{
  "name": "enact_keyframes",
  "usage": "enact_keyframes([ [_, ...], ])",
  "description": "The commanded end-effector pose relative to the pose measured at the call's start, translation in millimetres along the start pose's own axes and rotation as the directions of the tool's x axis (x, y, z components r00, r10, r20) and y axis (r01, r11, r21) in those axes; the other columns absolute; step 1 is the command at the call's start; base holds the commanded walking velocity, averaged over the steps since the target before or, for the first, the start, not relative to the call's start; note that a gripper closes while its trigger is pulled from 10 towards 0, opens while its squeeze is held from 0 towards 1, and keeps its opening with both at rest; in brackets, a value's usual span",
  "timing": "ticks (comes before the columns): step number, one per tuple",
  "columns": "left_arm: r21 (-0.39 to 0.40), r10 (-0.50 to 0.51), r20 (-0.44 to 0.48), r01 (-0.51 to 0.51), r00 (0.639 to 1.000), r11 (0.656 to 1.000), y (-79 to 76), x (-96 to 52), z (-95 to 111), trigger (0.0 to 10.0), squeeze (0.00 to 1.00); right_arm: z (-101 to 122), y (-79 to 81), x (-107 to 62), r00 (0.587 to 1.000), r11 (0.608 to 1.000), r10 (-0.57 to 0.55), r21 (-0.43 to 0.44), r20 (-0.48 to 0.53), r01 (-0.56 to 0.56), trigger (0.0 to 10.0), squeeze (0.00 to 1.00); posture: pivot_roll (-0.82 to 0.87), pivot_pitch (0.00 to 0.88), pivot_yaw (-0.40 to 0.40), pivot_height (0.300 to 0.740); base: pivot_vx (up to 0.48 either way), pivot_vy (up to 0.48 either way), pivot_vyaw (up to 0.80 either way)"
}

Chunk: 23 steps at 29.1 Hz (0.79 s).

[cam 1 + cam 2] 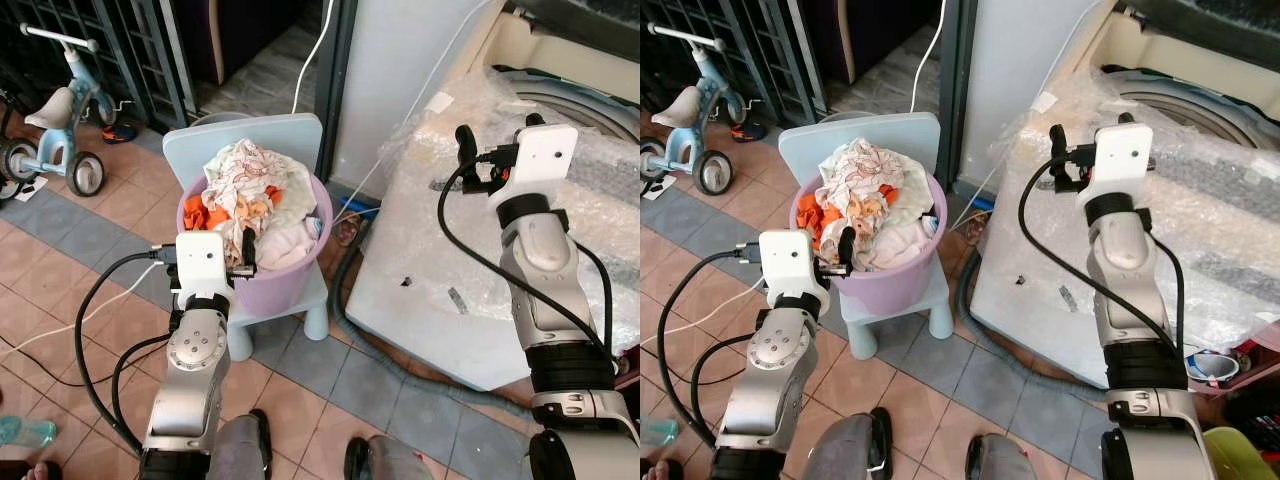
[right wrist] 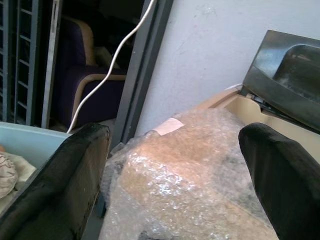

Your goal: Clothes washing

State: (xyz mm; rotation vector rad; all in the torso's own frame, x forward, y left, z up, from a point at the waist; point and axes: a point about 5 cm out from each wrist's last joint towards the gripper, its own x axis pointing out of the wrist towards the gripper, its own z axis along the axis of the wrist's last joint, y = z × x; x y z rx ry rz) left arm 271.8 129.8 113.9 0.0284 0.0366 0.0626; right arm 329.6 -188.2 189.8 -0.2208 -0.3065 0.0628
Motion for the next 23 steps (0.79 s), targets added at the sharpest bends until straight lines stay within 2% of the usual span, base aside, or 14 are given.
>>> enact_keyframes([
  [1, -0.008, 0.004, -0.004, -0.004, 1.000, 1.000, -3.9, 0.0, 0, 10.0, 0.00, 7, 6.2, -0.1, 0.999, 0.999, 0.038, -0.017, 0.030, -0.037, 10.0, 0.11, 0.03, 0.098, -0.040, 0.740, 0.000, 0.270, 0.80],
  [2, 0.006, -0.001, 0.008, 0.001, 1.000, 1.000, -4.7, 0.7, 1, 10.0, 0.00, 6, 9.4, -1.4, 0.999, 0.999, 0.036, 0.024, 0.014, -0.036, 10.0, 0.17, 0.03, 0.100, -0.036, 0.740, 0.000, 0.450, 0.80],
  [9, 0.018, -0.026, 0.014, 0.026, 1.000, 0.999, -4.2, 1.0, 1, 10.0, 0.00, 3, 24.5, -8.0, 0.998, 0.996, 0.056, 0.069, -0.015, -0.055, 10.0, 0.13, 0.04, 0.105, -0.033, 0.740, 0.000, 0.471, 0.80],
  [12, 0.054, -0.018, 0.037, 0.016, 0.999, 0.998, -1.6, 1.0, 2, 10.0, 0.00, -2, 39.9, -18.4, 0.995, 0.991, 0.091, 0.104, -0.044, -0.086, 10.0, 0.11, 0.04, 0.104, -0.030, 0.740, 0.000, 0.475, 0.80],
  [13, 0.055, -0.019, 0.037, 0.017, 0.999, 0.998, -1.4, 1.0, 2, 10.0, 0.00, -4, 41.2, -20.3, 0.995, 0.990, 0.089, 0.111, -0.054, -0.083, 10.0, 0.02, 0.04, 0.102, -0.028, 0.740, 0.000, 0.442, 0.00],
  [16, 0.083, -0.005, 0.031, 0.002, 1.000, 0.997, 0.6, 1.6, -3, 10.0, 0.00, -12, 42.4, -25.6, 0.994, 0.990, 0.072, 0.127, -0.083, -0.061, 10.0, 0.00, 0.05, 0.083, -0.006, 0.740, 0.000, 0.147, 0.00],
  [17, 0.110, -0.002, 0.030, -0.001, 1.000, 0.994, 3.7, 2.9, -7, 10.0, 0.00, -20, 39.9, -31.0, 0.993, 0.991, 0.035, 0.135, -0.113, -0.019, 10.0, 0.00, 0.06, 0.069, 0.012, 0.740, 0.000, 0.000, 0.00],
  [21, 0.088, -0.005, -0.023, 0.007, 1.000, 0.996, 8.7, 7.6, -15, 10.0, 0.00, -34, 31.8, -39.6, 0.985, 0.991, -0.051, 0.113, -0.163, 0.070, 10.0, 0.00, 0.06, 0.047, 0.058, 0.740, 0.000, 0.000, 0.00],
  [23, 0.094, -0.023, -0.042, 0.027, 0.999, 0.995, 8.8, 12.7, -19, 10.0, 0.00, -44, 25.8, -45.6, 0.970, 0.983, -0.126, 0.103, -0.205, 0.150, 10.0, 0.00, 0.05, 0.025, 0.100, 0.740, 0.000, 0.000, 0.00],
])
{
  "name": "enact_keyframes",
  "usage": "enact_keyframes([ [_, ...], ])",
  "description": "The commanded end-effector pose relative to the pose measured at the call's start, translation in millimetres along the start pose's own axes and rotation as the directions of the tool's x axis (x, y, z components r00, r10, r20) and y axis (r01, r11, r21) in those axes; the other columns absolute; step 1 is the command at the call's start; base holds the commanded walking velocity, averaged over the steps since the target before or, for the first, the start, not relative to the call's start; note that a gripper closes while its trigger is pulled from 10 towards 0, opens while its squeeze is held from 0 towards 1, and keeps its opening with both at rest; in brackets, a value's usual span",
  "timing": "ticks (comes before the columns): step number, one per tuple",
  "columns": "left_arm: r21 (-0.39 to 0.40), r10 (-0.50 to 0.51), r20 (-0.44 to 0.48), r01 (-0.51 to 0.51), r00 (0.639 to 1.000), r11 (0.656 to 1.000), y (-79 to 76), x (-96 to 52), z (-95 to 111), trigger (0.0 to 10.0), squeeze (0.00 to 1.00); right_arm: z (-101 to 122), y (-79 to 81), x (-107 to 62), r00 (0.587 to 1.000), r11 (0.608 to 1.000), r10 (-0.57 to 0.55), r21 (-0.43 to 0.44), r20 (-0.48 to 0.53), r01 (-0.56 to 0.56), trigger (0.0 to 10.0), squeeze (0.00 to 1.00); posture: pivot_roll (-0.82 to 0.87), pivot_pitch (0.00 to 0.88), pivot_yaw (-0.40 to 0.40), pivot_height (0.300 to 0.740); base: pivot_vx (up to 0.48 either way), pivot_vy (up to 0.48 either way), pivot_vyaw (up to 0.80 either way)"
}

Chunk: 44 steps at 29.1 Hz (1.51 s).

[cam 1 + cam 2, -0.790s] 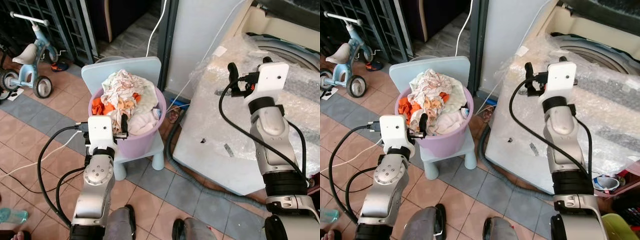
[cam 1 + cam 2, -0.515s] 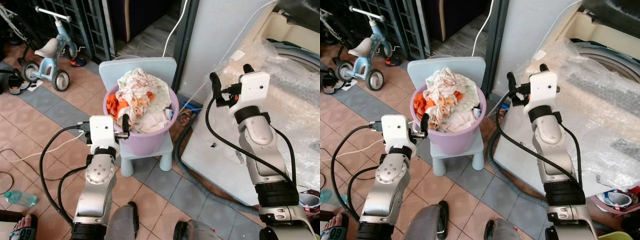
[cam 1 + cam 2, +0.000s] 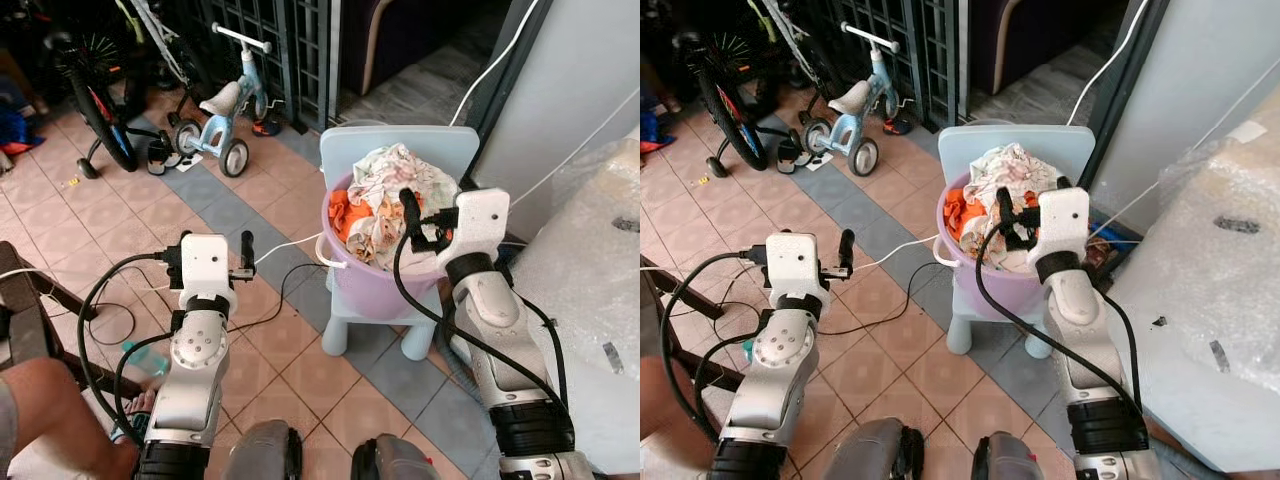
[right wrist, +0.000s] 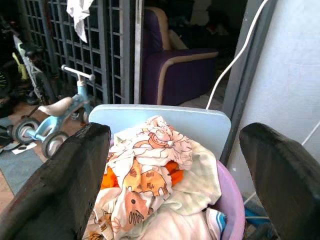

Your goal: Clothes washing

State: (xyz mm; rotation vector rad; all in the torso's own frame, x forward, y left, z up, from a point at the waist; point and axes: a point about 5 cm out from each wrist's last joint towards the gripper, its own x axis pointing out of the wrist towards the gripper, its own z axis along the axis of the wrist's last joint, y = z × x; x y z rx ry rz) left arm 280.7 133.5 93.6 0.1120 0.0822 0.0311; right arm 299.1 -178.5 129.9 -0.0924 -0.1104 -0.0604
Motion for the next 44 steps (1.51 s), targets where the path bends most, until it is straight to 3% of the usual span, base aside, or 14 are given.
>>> enact_keyframes([
  [1, 0.018, -0.008, 0.003, 0.008, 1.000, 1.000, 4.1, 4.4, 1, 10.0, 0.00, -3, -1.4, -1.9, 0.999, 0.999, -0.050, 0.001, -0.004, 0.050, 10.0, 0.00, 0.05, 0.022, 0.104, 0.740, 0.000, 0.000, 0.00],
  [5, 0.086, -0.076, 0.065, 0.070, 0.995, 0.994, -6.3, 12.6, 9, 10.0, 0.00, -11, -7.0, -7.8, 0.992, 0.992, -0.123, -0.003, -0.040, 0.123, 10.0, 0.00, 0.01, 0.005, 0.122, 0.740, 0.000, 0.000, 0.00],
  [9, 0.041, -0.144, 0.103, 0.140, 0.984, 0.989, -11.8, 14.8, 14, 10.0, 0.00, -19, 1.4, -18.5, 0.994, 0.996, -0.091, -0.005, -0.059, 0.091, 10.0, 0.00, -0.01, 0.000, 0.110, 0.740, 0.000, 0.000, 0.00],
  [16, -0.002, -0.097, 0.107, 0.098, 0.990, 0.995, -9.0, 14.5, 11, 10.0, 0.00, -25, 1.2, -23.7, 0.995, 0.999, -0.045, -0.020, -0.084, 0.044, 10.0, 0.00, 0.02, 0.000, 0.051, 0.740, 0.396, 0.000, 0.00],
  [21, -0.021, -0.079, 0.104, 0.082, 0.991, 0.996, -7.0, 15.0, 8, 10.0, 0.00, -20, 2.7, -12.6, 0.996, 0.998, 0.019, -0.053, -0.084, -0.024, 10.0, 0.00, 0.04, 0.000, -0.005, 0.740, 0.000, -0.304, 0.00],
  [31, -0.051, -0.056, 0.077, 0.060, 0.995, 0.997, -6.7, 6.2, -1, 10.0, 0.00, -21, 7.8, -8.2, 0.994, 0.997, 0.059, -0.042, -0.094, -0.063, 10.0, 0.00, 0.05, 0.000, -0.020, 0.740, 0.000, -0.451, 0.00],
  [36, -0.067, -0.033, 0.064, 0.037, 0.997, 0.997, -2.5, 3.3, -4, 10.0, 0.00, -23, 13.8, -14.8, 0.989, 0.993, 0.102, -0.050, -0.104, -0.107, 10.0, 0.00, 0.04, 0.000, -0.014, 0.740, 0.000, -0.453, 0.00],
  [39, -0.057, -0.023, 0.053, 0.026, 0.998, 0.998, -1.5, -6.5, -6, 10.0, 0.00, -26, 14.4, -24.8, 0.987, 0.994, 0.103, -0.017, -0.123, -0.106, 10.0, 0.00, 0.04, 0.019, -0.011, 0.740, 0.000, 0.000, 0.00],
  [44, -0.071, -0.016, 0.041, 0.019, 0.999, 0.997, 0.3, -18.2, -6, 10.0, 0.00, -34, 28.3, -38.9, 0.973, 0.986, 0.163, -0.007, -0.161, -0.167, 10.0, 0.00, 0.06, 0.076, -0.024, 0.740, 0.000, 0.000, 0.00],
])
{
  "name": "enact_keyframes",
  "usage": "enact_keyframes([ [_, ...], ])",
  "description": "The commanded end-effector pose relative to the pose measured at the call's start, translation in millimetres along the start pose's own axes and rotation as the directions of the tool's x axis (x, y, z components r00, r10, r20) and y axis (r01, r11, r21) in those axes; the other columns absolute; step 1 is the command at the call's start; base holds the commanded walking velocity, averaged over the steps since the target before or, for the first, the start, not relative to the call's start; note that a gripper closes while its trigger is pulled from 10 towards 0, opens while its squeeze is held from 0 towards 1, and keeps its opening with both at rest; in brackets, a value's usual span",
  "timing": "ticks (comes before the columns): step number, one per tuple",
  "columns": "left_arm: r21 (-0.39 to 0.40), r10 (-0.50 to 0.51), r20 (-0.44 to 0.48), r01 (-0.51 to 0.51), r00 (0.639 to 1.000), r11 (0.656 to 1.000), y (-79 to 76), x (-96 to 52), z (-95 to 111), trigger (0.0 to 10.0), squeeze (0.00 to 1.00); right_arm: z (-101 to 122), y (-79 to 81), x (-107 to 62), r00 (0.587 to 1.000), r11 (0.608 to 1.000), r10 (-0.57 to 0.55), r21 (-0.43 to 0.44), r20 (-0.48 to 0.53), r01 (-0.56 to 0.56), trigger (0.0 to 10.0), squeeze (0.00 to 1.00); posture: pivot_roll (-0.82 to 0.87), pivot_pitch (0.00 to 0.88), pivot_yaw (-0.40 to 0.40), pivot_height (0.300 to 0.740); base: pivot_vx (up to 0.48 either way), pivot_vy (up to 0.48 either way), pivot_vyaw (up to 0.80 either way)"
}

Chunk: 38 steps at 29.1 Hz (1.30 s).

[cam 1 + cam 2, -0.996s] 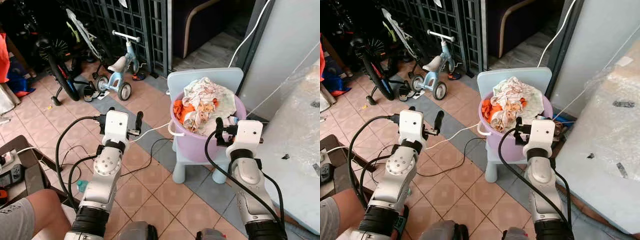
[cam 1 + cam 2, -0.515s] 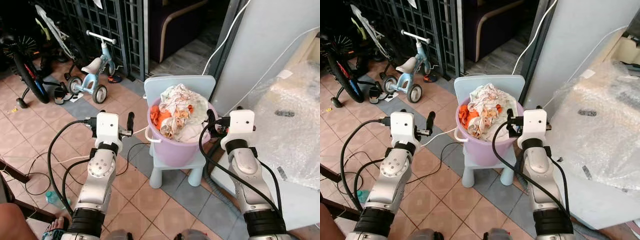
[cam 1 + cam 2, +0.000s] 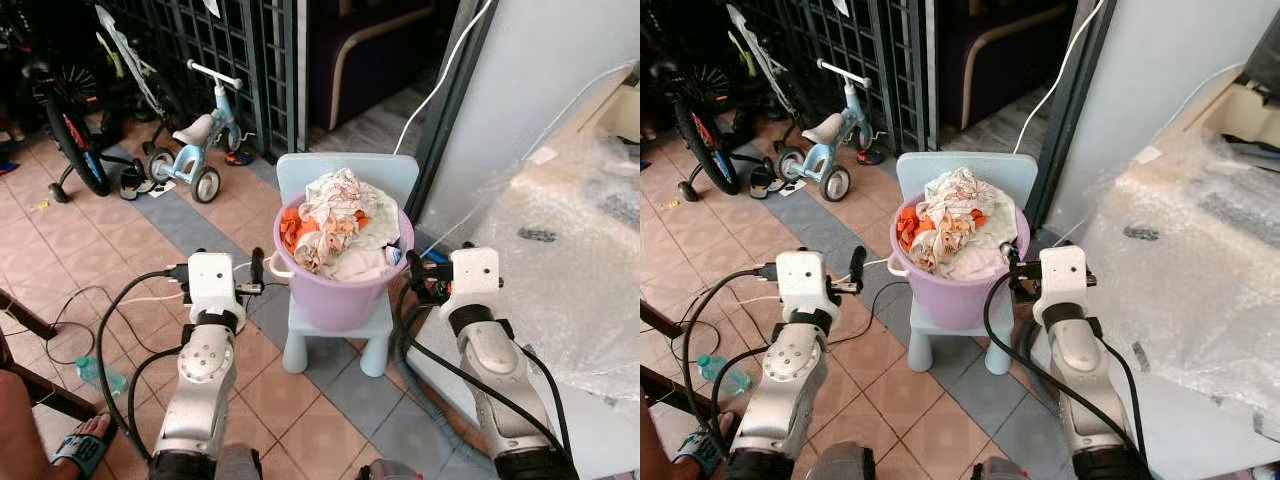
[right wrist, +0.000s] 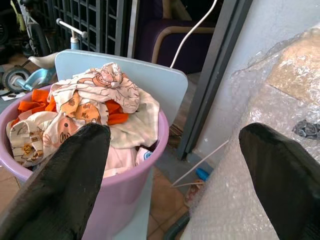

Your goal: Clothes washing

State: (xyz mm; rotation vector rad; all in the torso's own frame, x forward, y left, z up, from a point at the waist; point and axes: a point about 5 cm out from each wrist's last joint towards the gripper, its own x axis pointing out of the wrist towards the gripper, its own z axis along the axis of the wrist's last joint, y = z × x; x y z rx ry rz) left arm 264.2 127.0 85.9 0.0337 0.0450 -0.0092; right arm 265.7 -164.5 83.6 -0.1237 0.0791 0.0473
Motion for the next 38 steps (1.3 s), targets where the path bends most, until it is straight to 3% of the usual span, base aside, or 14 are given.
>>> enact_keyframes([
  [1, 0.014, 0.026, 0.012, -0.026, 1.000, 1.000, 7.2, -5.9, 4, 10.0, 0.00, 7, 15.2, -2.3, 0.997, 0.998, 0.068, 0.010, 0.021, -0.068, 10.0, 0.00, 0.07, 0.099, -0.034, 0.740, 0.000, 0.000, 0.00],
  [6, 0.063, 0.014, -0.012, -0.013, 1.000, 0.998, 11.9, -24.4, -7, 10.0, 0.00, -1, 18.4, -12.9, 0.993, 0.993, 0.116, 0.007, -0.008, -0.116, 10.0, 0.00, 0.07, 0.139, -0.066, 0.740, 0.000, 0.000, 0.00],
  [11, 0.101, 0.073, -0.105, -0.063, 0.992, 0.993, 18.9, -36.6, -32, 10.0, 0.00, -16, 0.9, -24.0, 0.994, 0.995, 0.088, -0.050, -0.060, -0.091, 10.0, 0.00, 0.04, 0.216, -0.096, 0.740, 0.000, 0.000, 0.00],
  [15, 0.148, 0.099, -0.140, -0.078, 0.985, 0.986, 22.7, -51.2, -38, 10.0, 0.00, -2, -8.1, -33.0, 0.997, 0.994, 0.070, -0.080, -0.042, -0.073, 10.0, 0.00, 0.04, 0.213, -0.122, 0.740, 0.000, 0.000, 0.00],
  [17, 0.132, 0.224, -0.107, -0.210, 0.969, 0.969, 34.4, -55.4, -31, 10.0, 0.00, 3, 0.6, -30.7, 0.995, 0.993, 0.095, -0.063, -0.015, -0.095, 10.0, 0.00, 0.05, 0.196, -0.130, 0.740, 0.000, 0.000, 0.00],
  [20, 0.180, 0.193, -0.024, -0.186, 0.981, 0.966, 30.4, -31.3, -5, 10.0, 0.00, 19, 17.9, -6.2, 0.992, 0.992, 0.122, 0.021, 0.025, -0.122, 10.0, 0.00, 0.10, 0.204, -0.095, 0.740, 0.000, 0.000, 0.00],
  [23, 0.179, 0.179, 0.008, -0.178, 0.984, 0.968, 26.7, -6.0, 3, 10.0, 0.00, 25, 25.2, 12.0, 0.990, 0.991, 0.132, 0.021, 0.052, -0.133, 10.0, 0.00, 0.09, 0.181, -0.064, 0.740, 0.000, 0.000, 0.00],
  [26, 0.177, 0.180, 0.014, -0.179, 0.984, 0.968, 23.0, 5.3, 0, 10.0, 0.00, 20, 26.4, 15.3, 0.990, 0.991, 0.133, -0.007, 0.055, -0.133, 10.0, 0.00, 0.08, 0.144, -0.070, 0.740, 0.000, 0.000, 0.00],
  [28, 0.133, 0.162, 0.029, -0.165, 0.986, 0.977, 15.7, 21.5, 14, 10.0, 0.00, 32, 23.7, 20.8, 0.995, 0.996, 0.079, 0.038, 0.059, -0.082, 10.0, 0.00, 0.05, 0.077, -0.060, 0.740, 0.000, 0.000, 0.00],
  [29, 0.158, 0.098, 0.054, -0.105, 0.994, 0.982, 7.3, 27.9, 19, 10.0, 0.00, 40, 27.0, 20.8, 0.988, 0.993, 0.119, -0.036, 0.100, -0.116, 10.0, 0.00, 0.03, 0.070, -0.033, 0.740, 0.000, 0.000, 0.00],
  [32, 0.143, 0.090, 0.031, -0.093, 0.996, 0.985, 5.0, 28.6, 13, 10.0, 0.00, 32, 23.3, 18.6, 0.993, 0.995, 0.093, -0.042, 0.071, -0.090, 10.0, 0.00, 0.03, 0.043, -0.038, 0.740, 0.000, 0.000, 0.00],
  [36, 0.132, 0.056, 0.029, -0.059, 0.998, 0.990, 2.8, 28.2, 15, 10.0, 0.00, 28, 23.2, 18.3, 0.996, 0.997, 0.062, -0.050, 0.066, -0.059, 10.0, 0.00, 0.00, 0.032, 0.030, 0.740, 0.000, 0.000, 0.00],
  [37, 0.128, 0.032, 0.024, -0.035, 0.999, 0.991, 3.5, 25.8, 15, 10.0, 0.00, 26, 22.9, 14.0, 0.998, 0.999, 0.026, 0.025, 0.062, -0.027, 10.0, 0.00, -0.01, 0.004, 0.050, 0.740, 0.000, 0.000, 0.00],
  [38, 0.128, 0.032, 0.024, -0.035, 0.999, 0.991, 3.5, 25.8, 15, 10.0, 0.00, 26, 22.9, 14.0, 0.998, 0.999, 0.026, 0.025, 0.062, -0.027, 10.0, 0.00, -0.01, 0.004, 0.050, 0.740, 0.000, 0.000, 0.00],
])
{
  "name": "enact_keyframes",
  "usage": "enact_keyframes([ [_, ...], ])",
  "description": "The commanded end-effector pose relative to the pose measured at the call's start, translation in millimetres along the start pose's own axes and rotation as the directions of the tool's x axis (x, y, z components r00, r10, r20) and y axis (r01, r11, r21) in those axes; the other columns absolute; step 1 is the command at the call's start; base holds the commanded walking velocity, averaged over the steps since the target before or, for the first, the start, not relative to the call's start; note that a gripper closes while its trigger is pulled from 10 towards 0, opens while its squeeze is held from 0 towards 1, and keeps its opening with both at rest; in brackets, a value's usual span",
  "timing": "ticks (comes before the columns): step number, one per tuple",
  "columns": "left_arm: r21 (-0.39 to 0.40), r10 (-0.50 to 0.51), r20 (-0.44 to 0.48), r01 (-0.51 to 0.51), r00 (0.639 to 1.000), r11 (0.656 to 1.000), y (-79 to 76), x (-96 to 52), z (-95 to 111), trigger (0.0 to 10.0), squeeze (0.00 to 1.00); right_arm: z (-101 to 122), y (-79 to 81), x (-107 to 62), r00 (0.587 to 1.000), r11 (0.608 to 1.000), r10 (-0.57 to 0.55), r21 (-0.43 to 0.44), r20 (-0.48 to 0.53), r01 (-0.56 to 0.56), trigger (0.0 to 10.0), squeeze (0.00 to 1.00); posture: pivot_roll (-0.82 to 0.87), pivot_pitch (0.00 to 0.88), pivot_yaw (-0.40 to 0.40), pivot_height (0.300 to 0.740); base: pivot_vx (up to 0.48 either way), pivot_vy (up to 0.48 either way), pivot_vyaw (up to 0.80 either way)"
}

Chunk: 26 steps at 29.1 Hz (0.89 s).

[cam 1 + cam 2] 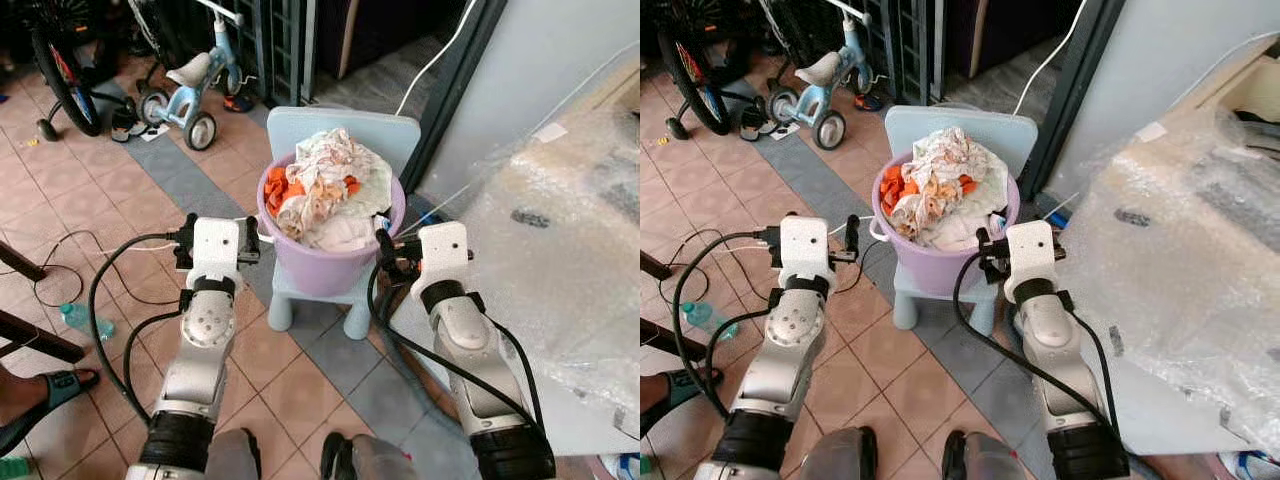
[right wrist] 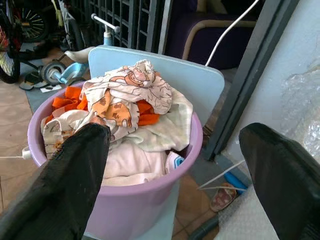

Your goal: Clothes washing

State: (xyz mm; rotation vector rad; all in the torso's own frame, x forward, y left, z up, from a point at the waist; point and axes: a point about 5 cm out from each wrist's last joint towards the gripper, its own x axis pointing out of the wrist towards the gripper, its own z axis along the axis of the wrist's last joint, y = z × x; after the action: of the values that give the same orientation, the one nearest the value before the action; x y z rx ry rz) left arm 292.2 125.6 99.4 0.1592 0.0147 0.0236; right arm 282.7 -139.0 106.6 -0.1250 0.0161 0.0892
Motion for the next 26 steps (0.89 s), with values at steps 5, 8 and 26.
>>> enact_keyframes([
  [5, 0.030, -0.050, 0.001, 0.050, 0.999, 0.998, 7.0, -0.5, -2, 10.0, 0.00, -1, -0.2, -11.4, 1.000, 1.000, 0.013, 0.026, 0.006, -0.014, 10.0, 0.00, -0.05, 0.000, 0.111, 0.740, 0.000, 0.000, 0.00],
  [8, 0.052, -0.086, 0.000, 0.086, 0.996, 0.995, 4.1, 0.0, -9, 10.0, 0.00, -4, -4.7, -21.3, 0.995, 0.994, 0.097, -0.048, 0.006, -0.097, 10.0, 0.00, -0.08, 0.000, 0.121, 0.740, 0.000, 0.000, 0.00],
  [26, 0.092, -0.180, 0.058, 0.174, 0.982, 0.980, -6.7, 26.8, 3, 10.0, 0.00, -18, -26.0, -5.4, 0.991, 0.989, -0.133, 0.068, 0.019, 0.131, 10.0, 0.00, -0.07, 0.000, 0.137, 0.740, 0.000, 0.000, 0.00],
])
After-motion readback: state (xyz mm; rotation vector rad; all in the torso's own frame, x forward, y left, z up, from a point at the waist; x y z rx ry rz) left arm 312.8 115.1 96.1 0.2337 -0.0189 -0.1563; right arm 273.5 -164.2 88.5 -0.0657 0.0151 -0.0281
